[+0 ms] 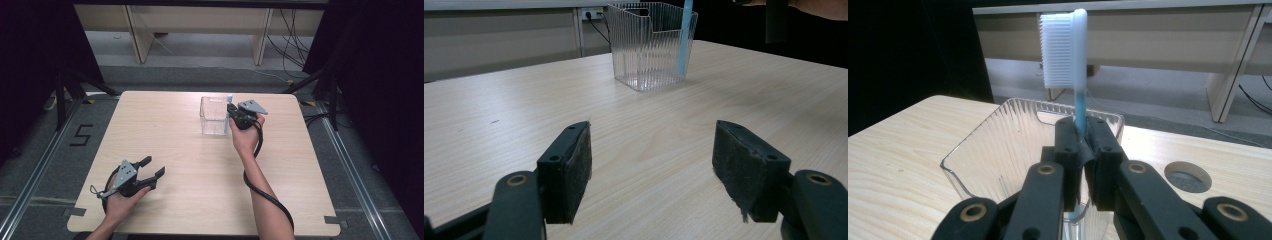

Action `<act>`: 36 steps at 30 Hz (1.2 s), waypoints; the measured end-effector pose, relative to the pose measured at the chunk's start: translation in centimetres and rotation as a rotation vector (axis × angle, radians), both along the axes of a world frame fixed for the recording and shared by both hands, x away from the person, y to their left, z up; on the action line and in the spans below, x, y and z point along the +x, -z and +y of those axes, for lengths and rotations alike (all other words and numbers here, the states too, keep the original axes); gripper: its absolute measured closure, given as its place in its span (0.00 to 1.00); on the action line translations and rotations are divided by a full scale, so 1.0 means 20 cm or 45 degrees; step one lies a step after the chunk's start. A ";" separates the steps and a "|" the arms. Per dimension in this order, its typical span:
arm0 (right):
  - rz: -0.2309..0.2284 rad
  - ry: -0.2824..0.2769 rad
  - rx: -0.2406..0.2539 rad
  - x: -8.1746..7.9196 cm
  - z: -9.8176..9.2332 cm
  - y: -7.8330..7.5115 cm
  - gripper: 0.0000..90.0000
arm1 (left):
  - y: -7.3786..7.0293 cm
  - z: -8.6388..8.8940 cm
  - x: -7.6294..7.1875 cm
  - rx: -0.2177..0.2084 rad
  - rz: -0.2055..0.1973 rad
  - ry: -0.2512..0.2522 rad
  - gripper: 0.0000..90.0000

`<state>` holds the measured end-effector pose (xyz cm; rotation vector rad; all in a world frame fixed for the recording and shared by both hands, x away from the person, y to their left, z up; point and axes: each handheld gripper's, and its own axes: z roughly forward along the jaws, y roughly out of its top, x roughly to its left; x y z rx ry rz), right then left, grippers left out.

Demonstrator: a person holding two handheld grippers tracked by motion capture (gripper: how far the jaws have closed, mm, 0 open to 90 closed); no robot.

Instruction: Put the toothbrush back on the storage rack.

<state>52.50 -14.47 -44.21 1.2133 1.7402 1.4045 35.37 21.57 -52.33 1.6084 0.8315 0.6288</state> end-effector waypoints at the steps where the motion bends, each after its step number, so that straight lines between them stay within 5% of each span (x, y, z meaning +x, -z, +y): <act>1: 0.001 0.000 0.000 0.00 0.00 0.00 0.95 | 0.00 0.00 0.00 -0.014 -0.012 0.006 0.36; 36: 0.009 0.021 0.006 -0.02 -0.03 0.04 0.89 | 0.00 -0.01 0.01 -0.015 -0.012 0.007 0.36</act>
